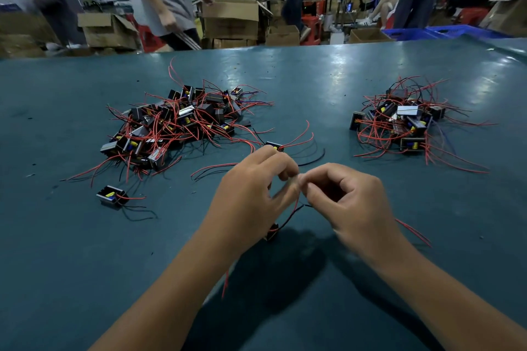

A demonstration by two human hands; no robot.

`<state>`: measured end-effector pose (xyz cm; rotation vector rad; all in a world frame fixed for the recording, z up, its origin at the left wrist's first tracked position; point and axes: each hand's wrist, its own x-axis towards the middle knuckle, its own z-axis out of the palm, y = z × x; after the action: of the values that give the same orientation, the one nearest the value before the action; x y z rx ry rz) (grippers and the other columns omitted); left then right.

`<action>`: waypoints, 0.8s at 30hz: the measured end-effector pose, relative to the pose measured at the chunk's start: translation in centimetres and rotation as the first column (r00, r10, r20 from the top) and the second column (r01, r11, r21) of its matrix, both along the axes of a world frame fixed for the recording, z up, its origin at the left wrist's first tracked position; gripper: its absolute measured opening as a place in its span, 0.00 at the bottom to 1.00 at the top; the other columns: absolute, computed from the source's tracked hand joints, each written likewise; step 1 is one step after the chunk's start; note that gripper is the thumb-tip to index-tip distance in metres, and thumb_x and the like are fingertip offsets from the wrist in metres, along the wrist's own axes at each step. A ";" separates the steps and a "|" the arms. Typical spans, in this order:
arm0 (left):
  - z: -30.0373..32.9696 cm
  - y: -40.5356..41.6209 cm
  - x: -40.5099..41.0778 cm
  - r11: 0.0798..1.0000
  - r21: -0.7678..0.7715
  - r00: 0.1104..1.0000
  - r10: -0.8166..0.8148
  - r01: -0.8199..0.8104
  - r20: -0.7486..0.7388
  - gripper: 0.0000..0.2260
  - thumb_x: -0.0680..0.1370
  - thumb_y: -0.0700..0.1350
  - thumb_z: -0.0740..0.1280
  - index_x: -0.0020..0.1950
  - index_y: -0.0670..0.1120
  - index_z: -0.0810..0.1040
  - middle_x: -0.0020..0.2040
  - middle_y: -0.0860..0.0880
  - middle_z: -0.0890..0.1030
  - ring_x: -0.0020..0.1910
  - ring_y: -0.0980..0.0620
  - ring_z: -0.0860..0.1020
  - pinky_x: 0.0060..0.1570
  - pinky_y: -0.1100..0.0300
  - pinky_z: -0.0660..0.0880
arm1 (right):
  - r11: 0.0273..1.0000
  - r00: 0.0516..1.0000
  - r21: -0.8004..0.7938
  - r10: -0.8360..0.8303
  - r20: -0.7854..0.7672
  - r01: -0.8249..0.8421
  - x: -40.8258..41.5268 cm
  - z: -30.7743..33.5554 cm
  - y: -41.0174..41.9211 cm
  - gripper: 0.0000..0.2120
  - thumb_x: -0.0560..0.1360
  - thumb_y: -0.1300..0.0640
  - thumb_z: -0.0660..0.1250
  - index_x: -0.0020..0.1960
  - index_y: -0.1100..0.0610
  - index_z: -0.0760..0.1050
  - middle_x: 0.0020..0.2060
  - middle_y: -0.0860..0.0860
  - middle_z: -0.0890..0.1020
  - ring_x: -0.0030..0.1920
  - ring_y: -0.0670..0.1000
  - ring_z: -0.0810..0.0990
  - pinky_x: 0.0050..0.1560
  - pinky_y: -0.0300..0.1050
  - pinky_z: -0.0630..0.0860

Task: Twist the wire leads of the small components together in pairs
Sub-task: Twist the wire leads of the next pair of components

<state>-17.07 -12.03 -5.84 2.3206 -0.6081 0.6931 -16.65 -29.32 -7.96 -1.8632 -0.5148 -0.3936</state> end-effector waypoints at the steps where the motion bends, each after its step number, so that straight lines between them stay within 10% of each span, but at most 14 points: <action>1: 0.1 0.1 0.0 1.000 0.027 1.000 -0.003 0.003 0.000 0.04 0.77 0.46 0.70 0.44 0.47 0.79 0.40 0.56 0.73 0.38 0.63 0.69 0.38 0.64 0.66 | 1.000 0.999 -0.027 -0.003 0.032 0.003 -0.1 0.1 -0.1 0.08 0.74 0.64 0.71 0.43 0.51 0.83 0.34 0.47 0.82 0.34 0.44 0.77 0.37 0.35 0.73; 5: 0.1 0.0 0.0 0.991 -0.133 0.965 -0.045 0.011 -0.259 0.10 0.79 0.43 0.69 0.38 0.48 0.78 0.30 0.59 0.71 0.30 0.60 0.67 0.32 0.67 0.61 | 0.991 0.991 -0.132 -0.009 0.133 0.026 -0.1 0.1 -0.1 0.05 0.74 0.63 0.72 0.43 0.54 0.82 0.34 0.45 0.81 0.34 0.47 0.77 0.36 0.38 0.72; 10: -0.1 -0.2 0.0 0.799 -0.573 0.630 -0.352 -0.184 -0.693 0.17 0.77 0.42 0.65 0.28 0.48 0.76 0.26 0.50 0.67 0.25 0.54 0.60 0.27 0.61 0.55 | 0.970 0.968 -0.242 0.052 0.245 0.010 -0.2 0.3 -0.2 0.02 0.74 0.62 0.71 0.42 0.58 0.82 0.34 0.45 0.78 0.35 0.43 0.74 0.39 0.33 0.69; 13: 0.2 1.0 0.2 0.755 -0.648 0.666 -0.433 -0.101 -0.608 0.13 0.79 0.44 0.67 0.34 0.47 0.80 0.29 0.52 0.73 0.27 0.54 0.66 0.26 0.65 0.62 | 0.985 0.985 -0.165 0.080 0.150 -0.055 0.1 0.4 -0.6 0.03 0.74 0.64 0.72 0.42 0.58 0.82 0.35 0.46 0.81 0.36 0.46 0.78 0.39 0.32 0.71; 18: 0.1 2.6 0.6 0.925 -0.259 0.908 -0.340 0.277 -0.244 0.05 0.76 0.42 0.73 0.51 0.49 0.84 0.45 0.55 0.80 0.40 0.54 0.75 0.38 0.59 0.71 | 0.985 0.991 -0.109 0.134 0.025 -0.130 0.5 0.3 -1.3 0.01 0.73 0.56 0.72 0.43 0.52 0.81 0.36 0.44 0.82 0.35 0.45 0.78 0.37 0.34 0.72; 24: 0.2 2.2 0.8 0.959 -0.064 0.957 -0.281 0.277 -0.066 0.02 0.74 0.41 0.74 0.46 0.45 0.85 0.44 0.51 0.79 0.43 0.59 0.75 0.43 0.70 0.68 | 0.974 0.977 -0.065 0.214 -0.020 -0.215 0.7 0.0 -1.2 0.01 0.74 0.52 0.71 0.44 0.48 0.81 0.36 0.45 0.82 0.36 0.46 0.78 0.38 0.41 0.75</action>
<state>-16.26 -9.80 -5.64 2.1434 -0.8514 0.4820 -16.00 -30.50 -7.94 -1.8500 -0.7212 -0.2220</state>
